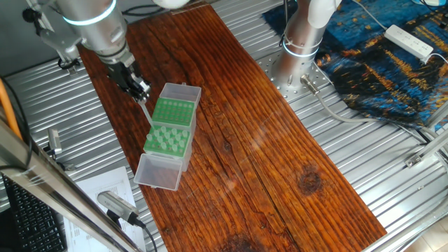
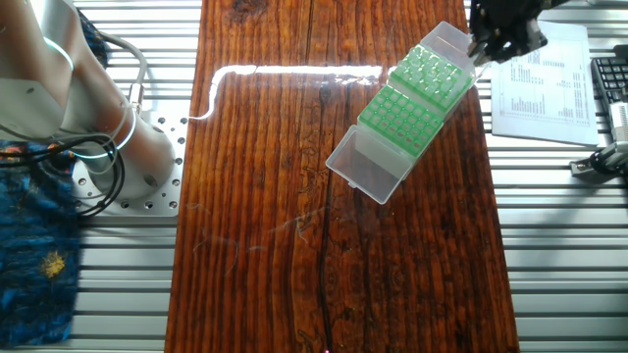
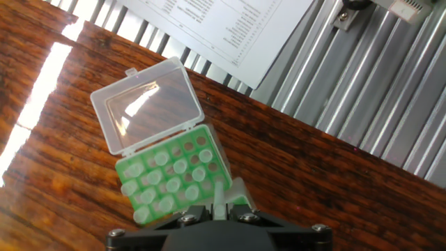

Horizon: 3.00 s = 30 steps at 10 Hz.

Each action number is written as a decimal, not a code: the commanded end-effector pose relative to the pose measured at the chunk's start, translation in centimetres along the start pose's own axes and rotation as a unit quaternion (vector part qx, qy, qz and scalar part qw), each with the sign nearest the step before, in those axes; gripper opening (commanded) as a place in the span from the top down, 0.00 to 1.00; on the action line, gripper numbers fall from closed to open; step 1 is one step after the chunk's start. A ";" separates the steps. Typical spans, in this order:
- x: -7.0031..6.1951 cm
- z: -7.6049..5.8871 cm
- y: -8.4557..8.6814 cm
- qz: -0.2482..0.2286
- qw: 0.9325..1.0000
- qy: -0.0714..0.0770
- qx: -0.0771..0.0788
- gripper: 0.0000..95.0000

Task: Transfer all large pipette tips from one holder to another

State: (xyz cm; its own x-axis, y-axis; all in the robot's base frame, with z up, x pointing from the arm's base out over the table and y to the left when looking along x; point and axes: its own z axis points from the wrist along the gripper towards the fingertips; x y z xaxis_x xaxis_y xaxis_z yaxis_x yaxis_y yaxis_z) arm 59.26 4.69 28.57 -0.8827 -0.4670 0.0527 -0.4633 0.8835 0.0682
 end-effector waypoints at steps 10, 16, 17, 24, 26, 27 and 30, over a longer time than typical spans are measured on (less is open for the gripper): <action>1.9 -2.3 -0.7 -0.009 1.000 0.022 0.006 1.00; 5.4 -3.1 -2.3 -0.026 0.999 0.017 0.009 1.00; 6.0 -2.8 -3.5 -0.038 0.999 0.009 0.011 1.00; 7.7 -1.5 -4.3 -0.029 0.999 0.008 0.016 1.00; 7.7 -1.2 -4.5 -0.032 0.999 0.007 0.018 1.00; 7.7 -0.9 -4.8 -0.032 0.999 0.002 0.019 1.00; 7.9 -0.9 -4.6 -0.033 0.999 -0.001 0.020 1.00</action>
State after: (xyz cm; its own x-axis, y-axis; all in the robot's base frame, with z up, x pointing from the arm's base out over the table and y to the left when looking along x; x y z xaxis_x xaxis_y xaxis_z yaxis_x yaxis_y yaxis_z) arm 54.39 -3.11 29.57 -0.8496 -0.5247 0.0540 -0.5237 0.8513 0.0329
